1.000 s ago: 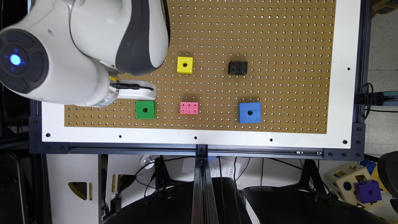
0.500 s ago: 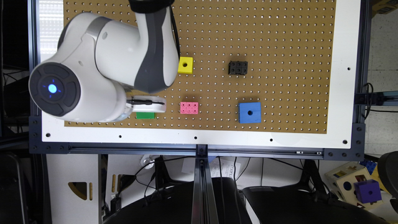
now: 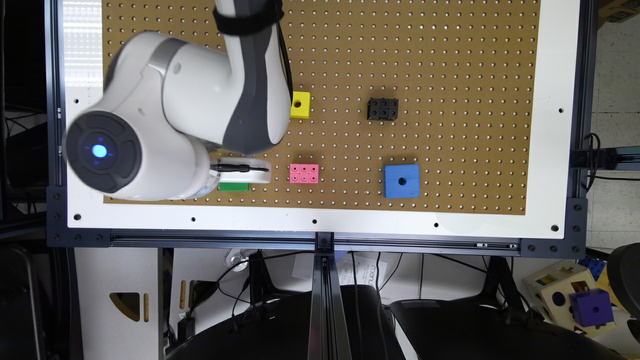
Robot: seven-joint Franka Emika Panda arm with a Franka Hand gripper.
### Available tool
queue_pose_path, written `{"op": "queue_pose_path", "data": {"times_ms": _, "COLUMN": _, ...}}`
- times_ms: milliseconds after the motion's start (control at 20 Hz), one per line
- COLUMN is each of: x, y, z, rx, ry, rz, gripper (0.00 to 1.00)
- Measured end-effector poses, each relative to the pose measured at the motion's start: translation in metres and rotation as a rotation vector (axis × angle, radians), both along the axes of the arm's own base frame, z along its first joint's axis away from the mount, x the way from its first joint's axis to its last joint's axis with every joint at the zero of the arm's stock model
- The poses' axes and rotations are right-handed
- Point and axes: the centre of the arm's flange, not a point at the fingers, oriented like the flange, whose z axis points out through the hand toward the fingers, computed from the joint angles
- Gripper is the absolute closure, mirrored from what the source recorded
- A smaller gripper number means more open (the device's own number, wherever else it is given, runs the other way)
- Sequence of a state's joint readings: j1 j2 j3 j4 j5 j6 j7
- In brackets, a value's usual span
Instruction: Pick up green block.
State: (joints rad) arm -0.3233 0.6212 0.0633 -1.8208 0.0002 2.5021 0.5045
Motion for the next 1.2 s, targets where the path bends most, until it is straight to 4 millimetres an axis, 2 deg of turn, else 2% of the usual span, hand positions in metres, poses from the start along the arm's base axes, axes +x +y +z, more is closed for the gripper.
{"op": "queue_pose_path", "data": {"times_ms": 100, "x": 0.003, "y": -0.001, "z": -0.01, "rx": 0.001, "ry": 0.001, "rz": -0.001, "gripper": 0.0}}
{"op": "queue_pose_path", "data": {"times_ms": 250, "x": 0.006, "y": -0.002, "z": -0.012, "rx": 0.002, "ry": 0.001, "rz": -0.002, "gripper": 0.0}}
{"op": "queue_pose_path", "data": {"times_ms": 350, "x": 0.004, "y": -0.001, "z": -0.025, "rx": 0.005, "ry": 0.009, "rz": -0.002, "gripper": 0.0}}
{"op": "queue_pose_path", "data": {"times_ms": 450, "x": 0.005, "y": -0.002, "z": -0.025, "rx": 0.002, "ry": 0.004, "rz": -0.001, "gripper": 0.0}}
{"op": "queue_pose_path", "data": {"times_ms": 500, "x": 0.005, "y": -0.002, "z": -0.025, "rx": 0.001, "ry": 0.004, "rz": -0.001, "gripper": 1.0}}
{"op": "queue_pose_path", "data": {"times_ms": 1200, "x": 0.005, "y": -0.002, "z": -0.023, "rx": 0.002, "ry": 0.008, "rz": -0.002, "gripper": 1.0}}
